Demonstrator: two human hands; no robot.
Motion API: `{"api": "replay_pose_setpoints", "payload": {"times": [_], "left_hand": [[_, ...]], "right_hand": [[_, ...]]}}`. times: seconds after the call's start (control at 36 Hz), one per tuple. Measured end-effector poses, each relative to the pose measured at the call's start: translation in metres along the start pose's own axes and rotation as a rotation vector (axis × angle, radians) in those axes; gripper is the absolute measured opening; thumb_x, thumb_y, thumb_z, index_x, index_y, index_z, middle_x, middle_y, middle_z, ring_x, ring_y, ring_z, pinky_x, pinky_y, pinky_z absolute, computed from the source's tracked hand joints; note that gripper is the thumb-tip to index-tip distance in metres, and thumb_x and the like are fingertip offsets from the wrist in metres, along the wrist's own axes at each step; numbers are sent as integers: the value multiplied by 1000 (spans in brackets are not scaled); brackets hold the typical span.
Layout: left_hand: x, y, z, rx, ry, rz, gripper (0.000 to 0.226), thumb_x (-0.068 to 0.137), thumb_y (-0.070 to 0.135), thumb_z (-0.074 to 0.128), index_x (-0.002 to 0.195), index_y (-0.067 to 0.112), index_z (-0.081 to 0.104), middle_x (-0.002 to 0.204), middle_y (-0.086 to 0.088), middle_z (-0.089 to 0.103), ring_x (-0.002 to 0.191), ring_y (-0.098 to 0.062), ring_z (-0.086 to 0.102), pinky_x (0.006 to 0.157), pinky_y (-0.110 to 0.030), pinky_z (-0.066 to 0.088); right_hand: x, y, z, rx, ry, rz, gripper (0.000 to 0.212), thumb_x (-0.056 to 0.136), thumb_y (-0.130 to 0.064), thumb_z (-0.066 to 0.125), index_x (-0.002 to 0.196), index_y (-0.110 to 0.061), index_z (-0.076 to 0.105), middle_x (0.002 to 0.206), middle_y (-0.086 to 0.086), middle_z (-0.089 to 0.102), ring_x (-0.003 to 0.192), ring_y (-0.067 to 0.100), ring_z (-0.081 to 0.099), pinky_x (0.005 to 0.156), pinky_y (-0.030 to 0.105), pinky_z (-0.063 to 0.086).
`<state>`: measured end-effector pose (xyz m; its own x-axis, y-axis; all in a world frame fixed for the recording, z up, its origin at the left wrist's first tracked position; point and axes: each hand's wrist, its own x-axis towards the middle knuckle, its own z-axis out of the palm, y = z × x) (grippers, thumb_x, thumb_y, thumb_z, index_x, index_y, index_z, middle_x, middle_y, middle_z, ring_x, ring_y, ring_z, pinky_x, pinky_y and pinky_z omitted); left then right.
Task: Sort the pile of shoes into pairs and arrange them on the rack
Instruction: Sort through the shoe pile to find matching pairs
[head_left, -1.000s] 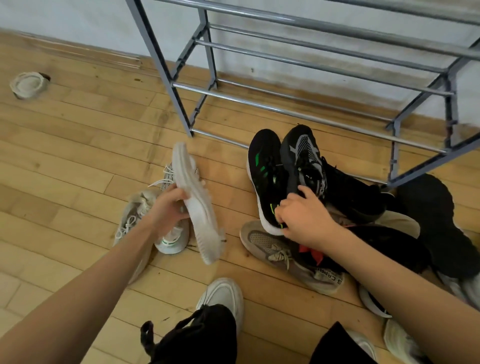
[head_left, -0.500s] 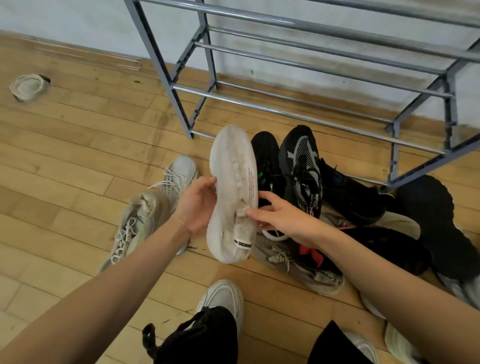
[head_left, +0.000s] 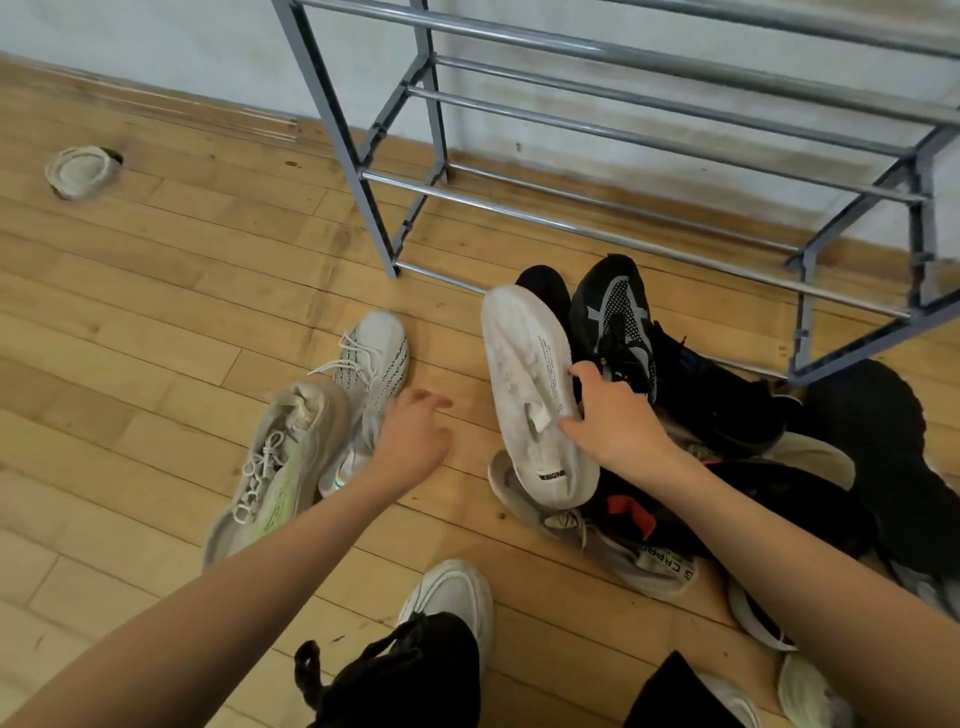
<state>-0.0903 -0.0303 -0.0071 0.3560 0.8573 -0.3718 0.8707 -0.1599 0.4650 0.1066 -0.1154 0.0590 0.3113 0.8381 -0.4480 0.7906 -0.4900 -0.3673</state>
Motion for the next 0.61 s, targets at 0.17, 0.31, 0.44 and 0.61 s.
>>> {"api": "replay_pose_setpoints", "payload": {"times": [0.17, 0.31, 0.44, 0.61], "left_hand": [[-19, -50, -2, 406, 146, -34, 51, 81, 2, 52, 130, 12, 46, 141, -18, 34, 132, -37, 24, 109, -47, 23], [-28, -68, -5, 407, 326, 13, 44, 77, -4, 62, 119, 8, 55, 120, -23, 45, 106, -42, 45, 91, -53, 40], [-29, -71, -15, 118, 373, -249, 55, 86, 23, 61, 131, 3, 37, 133, -23, 31, 122, -40, 30, 104, -51, 22], [-23, -79, -32, -87, 338, -351, 61, 83, 4, 60, 132, -8, 26, 132, -28, 29, 116, -45, 40, 96, -51, 37]], "right_hand": [[2, -8, 4, -106, 12, -38, 36, 92, -16, 48, 125, -9, 35, 83, 7, 55, 77, 30, 61, 65, 36, 45], [5, -13, 7, -109, -14, -45, 39, 92, -16, 48, 128, -11, 33, 78, 3, 51, 69, 24, 56, 58, 34, 43], [7, -17, 14, 57, -74, -7, 44, 89, -22, 53, 128, -16, 34, 87, 6, 61, 75, 24, 63, 65, 38, 52], [7, -27, 31, 98, -94, -17, 42, 93, -28, 52, 127, -12, 33, 100, 9, 59, 82, 27, 62, 63, 34, 49]]}}
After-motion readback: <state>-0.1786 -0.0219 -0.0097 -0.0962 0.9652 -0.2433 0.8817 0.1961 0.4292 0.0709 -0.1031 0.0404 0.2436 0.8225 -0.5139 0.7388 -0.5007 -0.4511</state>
